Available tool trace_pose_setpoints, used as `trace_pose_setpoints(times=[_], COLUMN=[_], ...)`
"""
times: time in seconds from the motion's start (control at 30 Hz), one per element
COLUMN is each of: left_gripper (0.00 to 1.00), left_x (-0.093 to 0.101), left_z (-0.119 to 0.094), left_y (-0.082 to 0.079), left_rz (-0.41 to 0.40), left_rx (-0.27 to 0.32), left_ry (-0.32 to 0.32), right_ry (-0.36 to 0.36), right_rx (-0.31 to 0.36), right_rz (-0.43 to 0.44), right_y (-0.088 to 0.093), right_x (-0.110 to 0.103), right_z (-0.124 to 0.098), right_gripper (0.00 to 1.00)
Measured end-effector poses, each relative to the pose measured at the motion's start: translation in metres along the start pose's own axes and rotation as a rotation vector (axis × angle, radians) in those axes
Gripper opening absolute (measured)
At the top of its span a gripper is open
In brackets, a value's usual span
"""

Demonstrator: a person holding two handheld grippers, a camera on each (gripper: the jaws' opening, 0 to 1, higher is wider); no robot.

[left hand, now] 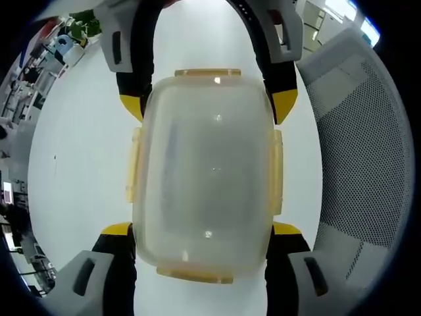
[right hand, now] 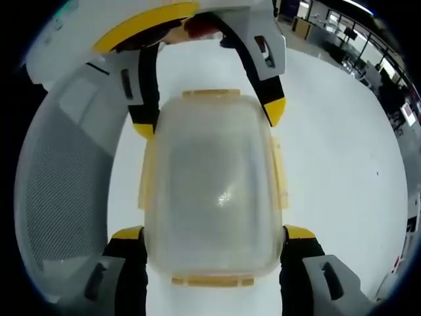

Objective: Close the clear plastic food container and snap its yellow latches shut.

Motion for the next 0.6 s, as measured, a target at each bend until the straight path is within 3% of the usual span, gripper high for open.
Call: trace_pose_setpoints(times=[0.6], left_gripper=[0.82], left_x=[-0.01], left_z=[0.001], left_y=[0.001], left_rz=[-0.002], left_rx=[0.012], left_ry=[0.007], right_ry=[0.0], right_rx=[-0.006], right_rz=[-0.003], right_y=[-0.001], right_x=[0.011], right_z=[0.001], right_gripper=[0.83])
Point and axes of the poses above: the point that each gripper's makers call its tool centre point, and the gripper's own axes: z roughly forward along the fingers, x roughly to its right, y roughly out of its underside, the point moved 3 cm from there along -z, roughly backward along the fingers, and after that the axes turned 7 degrees about y, right-handed, at the moved point
